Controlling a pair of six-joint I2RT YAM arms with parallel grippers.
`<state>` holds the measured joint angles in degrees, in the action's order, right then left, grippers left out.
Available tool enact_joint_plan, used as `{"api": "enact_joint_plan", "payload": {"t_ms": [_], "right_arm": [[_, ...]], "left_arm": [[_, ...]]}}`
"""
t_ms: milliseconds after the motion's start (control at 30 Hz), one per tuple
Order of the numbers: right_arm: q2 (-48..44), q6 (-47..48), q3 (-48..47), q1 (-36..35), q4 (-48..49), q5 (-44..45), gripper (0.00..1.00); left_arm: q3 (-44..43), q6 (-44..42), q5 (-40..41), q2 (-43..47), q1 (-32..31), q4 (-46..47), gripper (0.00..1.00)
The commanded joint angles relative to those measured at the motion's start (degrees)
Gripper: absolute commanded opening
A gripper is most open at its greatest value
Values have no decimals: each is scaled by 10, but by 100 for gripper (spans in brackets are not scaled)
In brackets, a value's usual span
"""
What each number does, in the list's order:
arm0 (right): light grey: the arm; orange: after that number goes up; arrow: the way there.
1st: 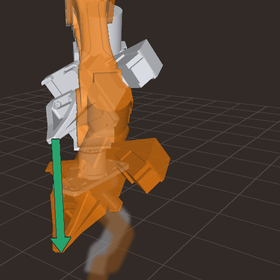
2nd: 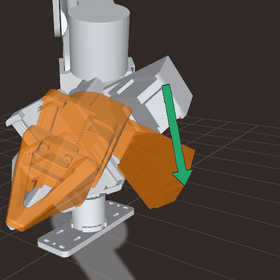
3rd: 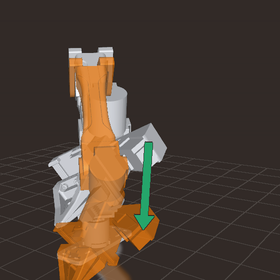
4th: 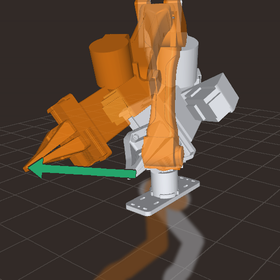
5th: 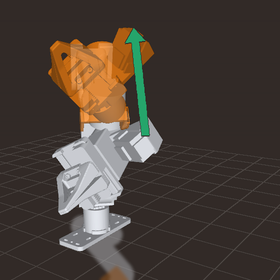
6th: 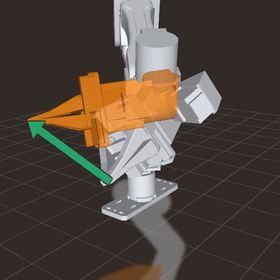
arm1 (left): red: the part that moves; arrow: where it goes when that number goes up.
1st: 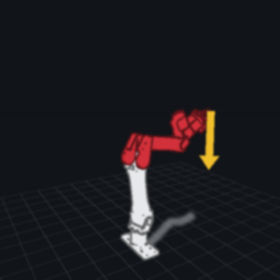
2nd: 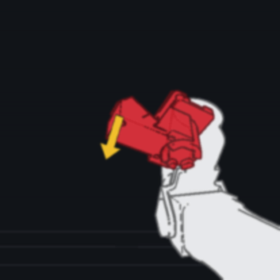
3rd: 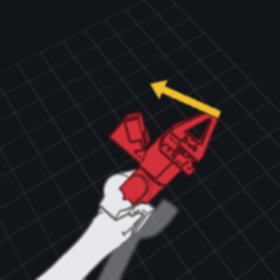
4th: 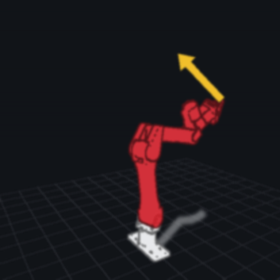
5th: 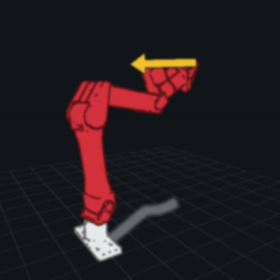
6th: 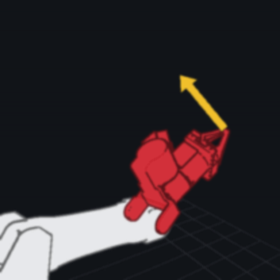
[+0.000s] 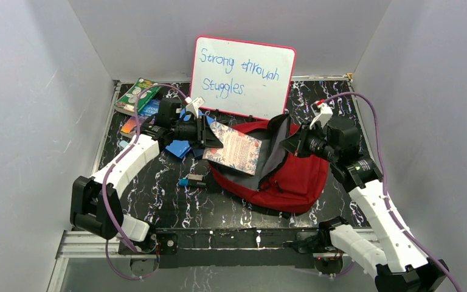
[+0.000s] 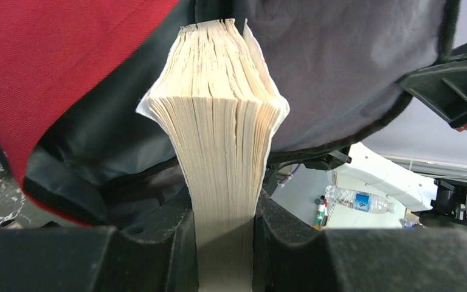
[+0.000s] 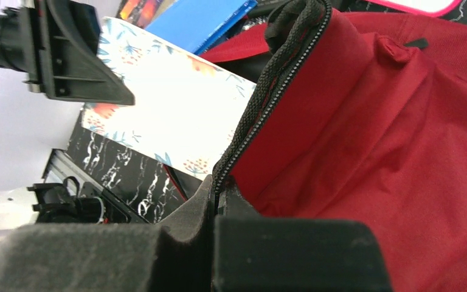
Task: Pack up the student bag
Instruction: Place the book in the student bag.
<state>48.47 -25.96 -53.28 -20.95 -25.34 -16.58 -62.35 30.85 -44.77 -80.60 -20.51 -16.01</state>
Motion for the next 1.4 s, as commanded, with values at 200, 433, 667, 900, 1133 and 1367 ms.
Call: {"api": "enact_joint_plan", "payload": {"t_ms": [200, 433, 667, 900, 1133, 1367], "right_arm": [[-1, -32, -66, 4, 73, -46, 0], [6, -43, -70, 3, 92, -64, 0], [-4, -42, -57, 3, 121, -73, 0], [-17, -48, -53, 3, 146, -67, 0], [-19, -52, -60, 4, 159, -60, 0], [-20, -52, -57, 4, 152, -55, 0]], "left_arm": [[1, 42, 5, -4, -30, 84, 0], [10, 81, 4, -20, -45, 151, 0], [24, 132, -10, -47, -60, 234, 0], [31, 146, -8, -63, -81, 258, 0], [54, 191, -20, -77, -100, 332, 0], [59, 213, -21, -109, -116, 383, 0]]}}
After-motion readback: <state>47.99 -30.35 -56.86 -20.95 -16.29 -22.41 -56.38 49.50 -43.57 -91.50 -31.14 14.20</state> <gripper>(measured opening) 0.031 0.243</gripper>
